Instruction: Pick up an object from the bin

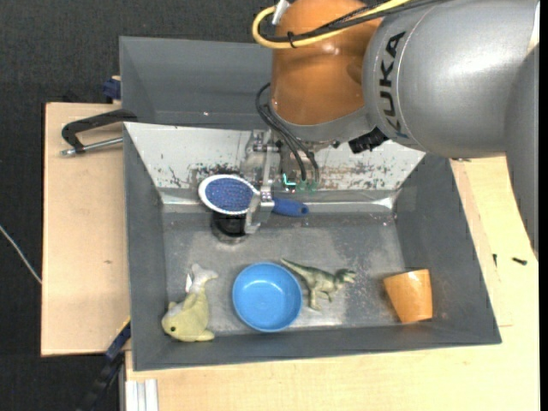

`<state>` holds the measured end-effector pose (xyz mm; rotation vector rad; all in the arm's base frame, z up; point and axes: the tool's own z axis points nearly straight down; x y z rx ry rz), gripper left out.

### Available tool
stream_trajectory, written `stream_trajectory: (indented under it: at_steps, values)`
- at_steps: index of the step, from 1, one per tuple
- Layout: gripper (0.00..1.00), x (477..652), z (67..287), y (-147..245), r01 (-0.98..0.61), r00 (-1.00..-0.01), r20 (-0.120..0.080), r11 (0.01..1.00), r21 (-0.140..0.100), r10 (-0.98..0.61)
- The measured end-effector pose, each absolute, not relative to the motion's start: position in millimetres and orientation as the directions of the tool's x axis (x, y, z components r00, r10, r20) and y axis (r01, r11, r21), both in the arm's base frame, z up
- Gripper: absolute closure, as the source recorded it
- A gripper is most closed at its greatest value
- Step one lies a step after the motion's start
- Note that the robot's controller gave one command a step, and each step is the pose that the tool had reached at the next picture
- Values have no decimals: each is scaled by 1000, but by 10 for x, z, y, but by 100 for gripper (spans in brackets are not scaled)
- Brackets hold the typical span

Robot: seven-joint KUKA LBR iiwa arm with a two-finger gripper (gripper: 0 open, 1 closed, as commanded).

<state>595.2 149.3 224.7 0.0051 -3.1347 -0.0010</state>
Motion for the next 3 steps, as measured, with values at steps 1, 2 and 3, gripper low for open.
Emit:
stream_trajectory:
  at_steps: [1, 2, 3]
  values:
    - [0, 5311, 824, 930, -199, -980, -8, 980, 1, -199]
    - [0, 4988, 1013, 1107, -155, -988, 1, 988, 2, -155]
    - [0, 4925, 1005, 1079, -126, -992, 0, 992, 2, -126]
